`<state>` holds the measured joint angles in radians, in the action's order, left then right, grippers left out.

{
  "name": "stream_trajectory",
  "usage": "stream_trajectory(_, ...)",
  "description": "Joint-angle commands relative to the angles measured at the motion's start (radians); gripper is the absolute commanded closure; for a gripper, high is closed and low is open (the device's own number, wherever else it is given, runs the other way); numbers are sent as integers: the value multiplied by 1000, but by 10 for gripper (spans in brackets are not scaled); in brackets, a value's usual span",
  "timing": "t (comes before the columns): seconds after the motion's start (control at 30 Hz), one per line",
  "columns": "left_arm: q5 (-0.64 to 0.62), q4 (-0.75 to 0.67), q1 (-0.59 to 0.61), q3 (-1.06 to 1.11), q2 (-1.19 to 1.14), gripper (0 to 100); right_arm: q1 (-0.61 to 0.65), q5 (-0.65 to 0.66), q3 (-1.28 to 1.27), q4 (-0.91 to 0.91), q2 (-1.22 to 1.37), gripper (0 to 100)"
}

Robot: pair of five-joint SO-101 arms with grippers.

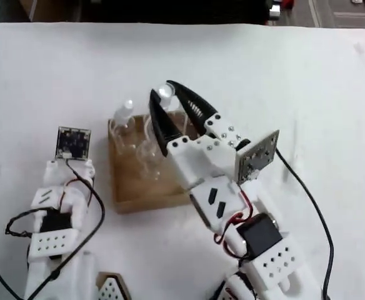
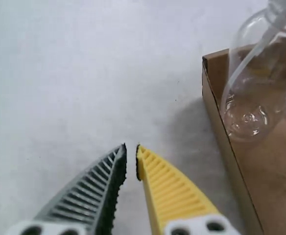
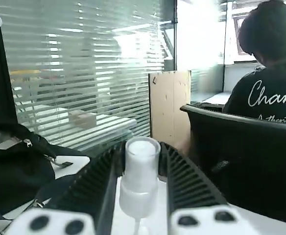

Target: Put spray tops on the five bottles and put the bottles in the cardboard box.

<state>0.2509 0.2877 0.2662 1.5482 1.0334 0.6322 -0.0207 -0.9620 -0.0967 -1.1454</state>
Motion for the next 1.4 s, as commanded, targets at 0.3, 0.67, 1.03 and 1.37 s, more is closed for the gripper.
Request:
stream_trajectory(0.3,5,-26,5,-20,13,958,12,11,-6,5,97,982)
stream_trajectory(0.67,5,-26,5,-20,13,958,12,11,-170,64,101,981)
stream_trajectory(1.03,5,-26,4,-20,13,958,50,12,-302,223,102,981)
stream_trajectory(1.37,5,-26,4,-20,13,958,58,14,-296,298,260,981)
